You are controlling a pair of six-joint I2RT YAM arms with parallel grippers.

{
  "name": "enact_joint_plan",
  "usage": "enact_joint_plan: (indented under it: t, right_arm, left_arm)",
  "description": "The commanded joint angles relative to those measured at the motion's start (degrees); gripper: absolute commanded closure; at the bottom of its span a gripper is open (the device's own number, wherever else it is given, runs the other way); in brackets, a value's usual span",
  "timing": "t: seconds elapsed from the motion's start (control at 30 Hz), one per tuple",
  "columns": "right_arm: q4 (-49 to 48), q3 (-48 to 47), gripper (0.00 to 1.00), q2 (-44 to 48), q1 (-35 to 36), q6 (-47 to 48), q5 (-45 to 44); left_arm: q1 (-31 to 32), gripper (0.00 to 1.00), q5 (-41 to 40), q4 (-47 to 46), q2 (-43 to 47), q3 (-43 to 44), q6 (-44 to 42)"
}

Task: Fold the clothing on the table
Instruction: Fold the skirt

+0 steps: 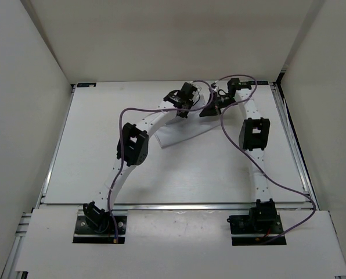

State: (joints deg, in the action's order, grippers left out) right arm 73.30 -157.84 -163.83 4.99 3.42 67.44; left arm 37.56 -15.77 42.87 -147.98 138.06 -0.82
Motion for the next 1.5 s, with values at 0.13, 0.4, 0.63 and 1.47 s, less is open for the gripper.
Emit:
enact_joint_plan:
  t: [0.13,0.4,0.63,1.47]
  right_arm:
    - [1.68,3.06,1.00,0.96,0.98,0.45,-2.65]
    - [1.32,3.86,1.00,-0.17,0.54,-0.43,-7.59]
    - [0.70,0.16,0.44,3.07,-2.53,-0.78,-7.41]
    - [-3.92,14.34,0.02,27.14,-3.42,2.84,-23.77]
  left_arm:
    - [-7.05,1.00,-2.08,0.55,-1.25,3.35,-1.74]
    - [-6.45,0.91,-2.86,3.17,4.71,3.54,-2.44]
    - [-0.48,0.01,-5.94,7.05,12.36,-1.13,-0.94]
    - [-11.11,0.01,18.24,-30.84,48.85,-63.88,43.70]
